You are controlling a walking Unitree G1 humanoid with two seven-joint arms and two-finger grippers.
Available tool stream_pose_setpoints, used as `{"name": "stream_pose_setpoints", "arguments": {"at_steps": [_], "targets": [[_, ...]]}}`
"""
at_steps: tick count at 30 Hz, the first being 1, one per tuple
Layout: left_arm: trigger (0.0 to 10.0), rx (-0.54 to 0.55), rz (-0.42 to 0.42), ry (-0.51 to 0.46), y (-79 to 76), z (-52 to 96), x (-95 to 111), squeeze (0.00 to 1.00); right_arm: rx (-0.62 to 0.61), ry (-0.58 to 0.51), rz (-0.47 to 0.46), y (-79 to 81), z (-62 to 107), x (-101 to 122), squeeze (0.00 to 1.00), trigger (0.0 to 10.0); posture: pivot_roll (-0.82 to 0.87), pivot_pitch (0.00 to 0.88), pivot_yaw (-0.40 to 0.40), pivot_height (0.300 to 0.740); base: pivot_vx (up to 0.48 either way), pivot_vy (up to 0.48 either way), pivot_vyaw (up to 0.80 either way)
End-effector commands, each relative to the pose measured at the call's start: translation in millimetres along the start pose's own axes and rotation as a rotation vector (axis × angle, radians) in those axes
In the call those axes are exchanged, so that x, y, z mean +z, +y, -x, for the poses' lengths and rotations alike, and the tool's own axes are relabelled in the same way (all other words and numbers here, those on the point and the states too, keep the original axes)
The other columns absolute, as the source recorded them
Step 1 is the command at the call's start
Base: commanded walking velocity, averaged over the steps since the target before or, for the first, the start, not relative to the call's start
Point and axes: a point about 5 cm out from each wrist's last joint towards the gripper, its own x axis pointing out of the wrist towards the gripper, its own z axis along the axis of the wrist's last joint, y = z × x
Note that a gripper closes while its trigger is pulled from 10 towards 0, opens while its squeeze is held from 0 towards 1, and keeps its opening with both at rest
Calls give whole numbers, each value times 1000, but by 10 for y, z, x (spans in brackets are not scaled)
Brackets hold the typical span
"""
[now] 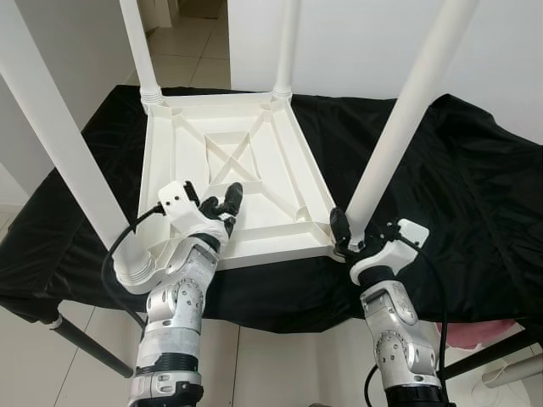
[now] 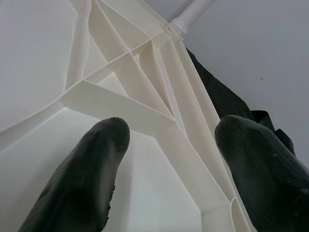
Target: Building children table
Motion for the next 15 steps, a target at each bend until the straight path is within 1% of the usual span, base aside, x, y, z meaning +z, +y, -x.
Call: {"name": "stream_pose_setpoints", "arguments": {"at_steps": [1,2,3,4,5,6,7,9,10,11,12,13,14,15], "targets": [[10000,-31,42,-8,-70,-13,-22,0,0,-25,-135,164,-27,-34,0,10000,-60,22,9,740,0,0,0],[10000,-30,29,-12,-73,14,-10,0,47,-24,-94,212,-15,-14,0,10000,-62,23,6,740,0,0,0],[10000,-30,29,-12,-73,14,-10,0,47,-24,-94,212,-15,-14,0,10000,-62,23,6,740,0,0,0],[10000,-34,7,-8,-78,29,-17,0,67,-20,-40,226,-6,-7,0,10000,-62,23,6,740,0,0,0],[10000,-34,7,-8,-78,29,-17,0,67,-20,-40,226,-6,-7,0,10000,-62,23,6,740,0,0,0],[10000,-51,-16,-2,-91,29,-19,0,74,-19,2,214,-2,0,0,10000,-59,16,2,740,0,0,0],[10000,-89,-63,16,-123,29,-34,0,98,-15,95,207,1,4,0,10000,-57,22,-2,740,0,0,0],[10000,-89,-63,16,-123,29,-34,0,98,-15,95,207,1,4,0,10000,-57,22,-2,740,0,0,0],[10000,-123,-110,32,-152,32,-50,0,113,-10,163,197,3,4,0,10000,-58,19,2,740,0,0,0],[10000,-181,-174,52,-202,43,-67,0,141,-7,233,175,8,18,0,10000,-62,18,2,740,0,0,0],[10000,-181,-174,52,-202,43,-67,0,141,-7,233,175,8,18,0,10000,-62,18,2,740,0,0,0],[10000,-218,-214,66,-235,51,-79,0,158,-5,273,160,9,28,0,10000,-61,16,1,740,0,0,0],[10000,-218,-214,66,-235,51,-79,0,158,-5,273,160,9,28,0,10000,-61,16,1,740,0,0,0],[10000,-264,-264,77,-273,62,-86,0,167,-3,296,122,12,53,0,10000,-61,18,-3,740,0,0,0]]}}
